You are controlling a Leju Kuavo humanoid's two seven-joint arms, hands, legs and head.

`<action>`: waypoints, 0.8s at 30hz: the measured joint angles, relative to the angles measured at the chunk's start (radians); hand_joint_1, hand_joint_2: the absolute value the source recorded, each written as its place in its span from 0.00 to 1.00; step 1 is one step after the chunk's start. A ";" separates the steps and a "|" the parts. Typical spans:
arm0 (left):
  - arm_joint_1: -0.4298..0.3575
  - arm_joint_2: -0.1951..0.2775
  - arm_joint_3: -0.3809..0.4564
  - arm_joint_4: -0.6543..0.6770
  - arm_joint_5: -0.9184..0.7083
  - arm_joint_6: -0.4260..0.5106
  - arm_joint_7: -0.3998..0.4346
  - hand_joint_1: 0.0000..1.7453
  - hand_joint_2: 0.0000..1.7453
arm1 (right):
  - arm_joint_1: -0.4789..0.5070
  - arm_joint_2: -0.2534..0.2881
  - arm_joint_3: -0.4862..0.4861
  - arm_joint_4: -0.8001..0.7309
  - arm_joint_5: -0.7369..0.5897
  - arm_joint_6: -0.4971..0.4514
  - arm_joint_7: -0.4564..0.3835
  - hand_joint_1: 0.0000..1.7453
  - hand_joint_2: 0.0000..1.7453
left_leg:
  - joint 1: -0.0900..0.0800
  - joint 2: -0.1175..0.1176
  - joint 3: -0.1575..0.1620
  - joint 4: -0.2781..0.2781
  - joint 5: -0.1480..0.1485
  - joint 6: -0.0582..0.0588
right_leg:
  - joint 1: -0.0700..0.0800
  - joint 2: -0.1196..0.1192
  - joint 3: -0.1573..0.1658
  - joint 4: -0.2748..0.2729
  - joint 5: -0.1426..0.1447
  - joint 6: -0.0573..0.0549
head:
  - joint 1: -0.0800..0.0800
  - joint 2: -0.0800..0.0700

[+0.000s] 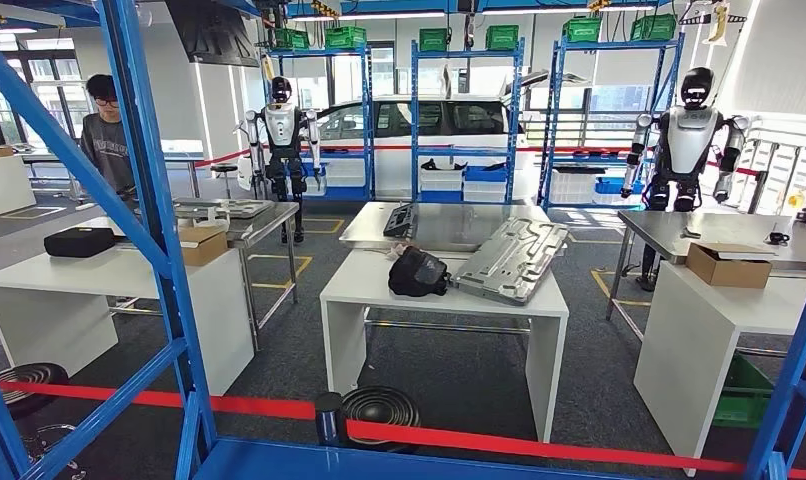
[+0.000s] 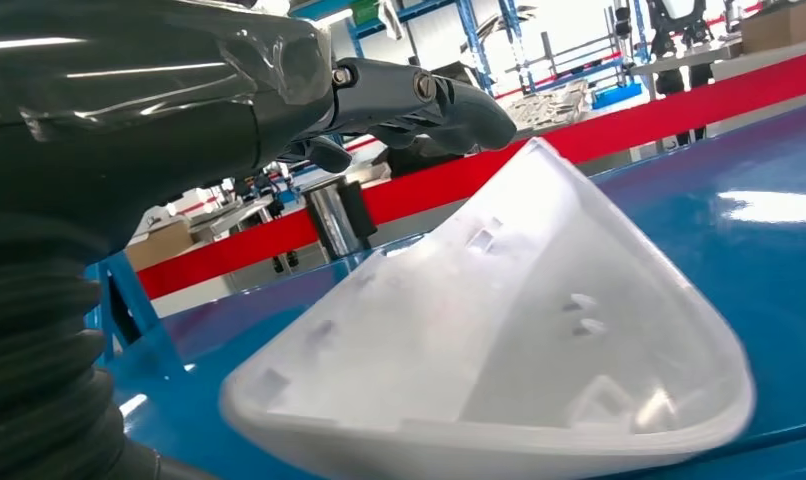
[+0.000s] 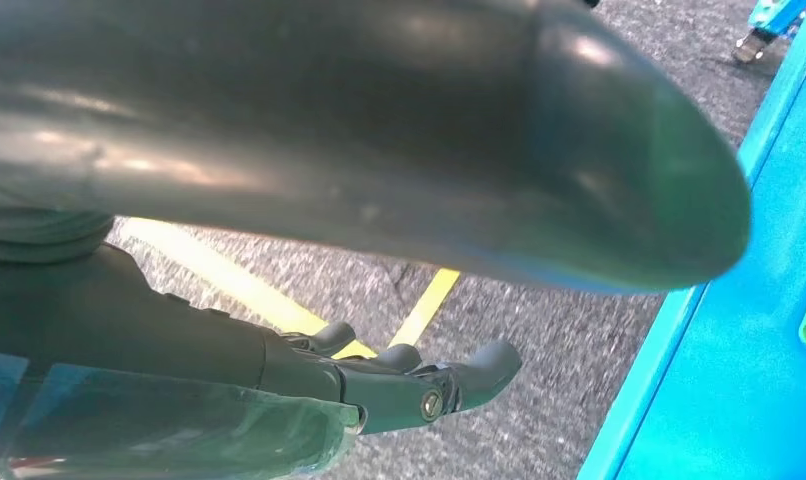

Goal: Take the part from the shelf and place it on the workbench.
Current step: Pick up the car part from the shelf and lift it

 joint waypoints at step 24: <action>0.005 -0.029 -0.023 -0.001 0.016 -0.021 0.003 0.00 1.00 | 0.024 0.003 0.008 -0.024 -0.031 0.012 0.012 0.00 0.00 | 0.009 -0.001 -0.099 0.204 -0.065 -0.023 | -0.003 -0.001 0.006 0.001 -0.002 -0.023 | 0.000 0.000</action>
